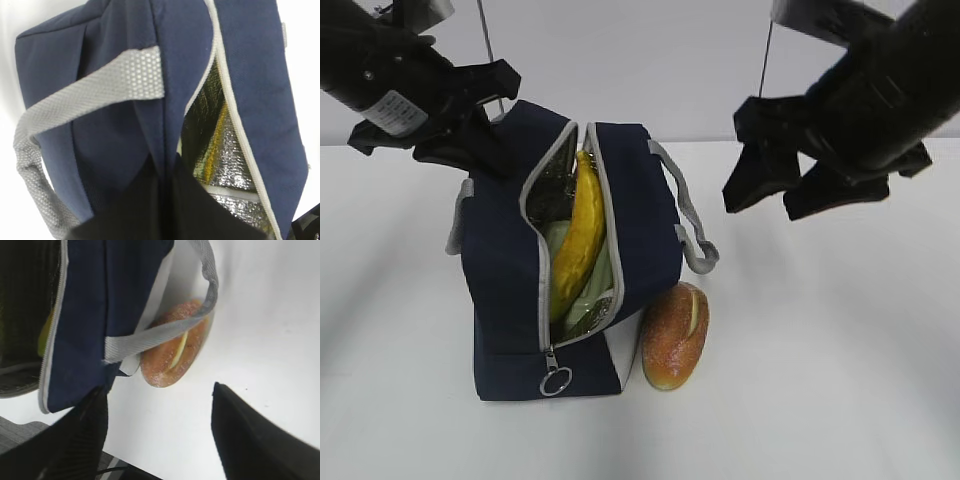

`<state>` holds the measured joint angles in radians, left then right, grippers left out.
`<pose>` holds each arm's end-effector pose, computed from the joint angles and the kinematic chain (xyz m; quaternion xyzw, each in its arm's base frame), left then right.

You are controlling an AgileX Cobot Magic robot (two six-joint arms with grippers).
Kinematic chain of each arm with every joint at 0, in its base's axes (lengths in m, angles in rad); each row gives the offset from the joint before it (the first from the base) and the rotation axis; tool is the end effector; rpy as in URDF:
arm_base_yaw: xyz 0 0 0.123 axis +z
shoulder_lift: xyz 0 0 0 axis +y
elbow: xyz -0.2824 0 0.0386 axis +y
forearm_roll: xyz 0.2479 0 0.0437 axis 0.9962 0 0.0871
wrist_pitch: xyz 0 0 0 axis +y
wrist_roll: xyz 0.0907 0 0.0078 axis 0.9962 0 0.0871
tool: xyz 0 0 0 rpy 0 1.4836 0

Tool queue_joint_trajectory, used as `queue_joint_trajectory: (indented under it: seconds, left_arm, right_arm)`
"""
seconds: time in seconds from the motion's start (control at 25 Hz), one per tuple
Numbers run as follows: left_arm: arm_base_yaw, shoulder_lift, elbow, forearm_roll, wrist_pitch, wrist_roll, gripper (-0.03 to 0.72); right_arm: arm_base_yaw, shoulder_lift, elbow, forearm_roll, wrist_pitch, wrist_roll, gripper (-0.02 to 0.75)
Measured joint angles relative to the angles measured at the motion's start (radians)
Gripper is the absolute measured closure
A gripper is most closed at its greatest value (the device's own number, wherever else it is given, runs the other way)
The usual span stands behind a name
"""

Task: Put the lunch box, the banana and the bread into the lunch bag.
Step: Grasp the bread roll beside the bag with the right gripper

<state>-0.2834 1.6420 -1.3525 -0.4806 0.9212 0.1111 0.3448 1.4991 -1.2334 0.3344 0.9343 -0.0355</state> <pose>0.3262 -0.1300 0.2990 0.0892 0.9480 -0.2345 0.1960 0.2834 0.1274 0.3068 -0.1167 0.9555 0.1854 0.1976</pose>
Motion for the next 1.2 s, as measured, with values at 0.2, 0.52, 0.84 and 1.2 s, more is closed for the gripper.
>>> queue_joint_trajectory:
  seconds: [0.2, 0.52, 0.84, 1.2]
  left_arm:
    - [0.0, 0.0, 0.0, 0.0, 0.001, 0.0, 0.691]
    - [0.0, 0.0, 0.0, 0.0, 0.005, 0.0, 0.691]
    - [0.0, 0.0, 0.0, 0.0, 0.013, 0.0, 0.691]
    - [0.0, 0.0, 0.0, 0.0, 0.013, 0.0, 0.691]
  right_arm:
    - [0.0, -0.033, 0.163, 0.026, -0.087, -0.002, 0.259]
    - [0.0, -0.023, 0.323, 0.099, -0.265, -0.008, 0.259]
    - [0.0, 0.119, 0.327, 0.442, -0.368, -0.264, 0.134]
    - [0.0, 0.298, 0.304, 0.637, -0.423, -0.411, 0.081]
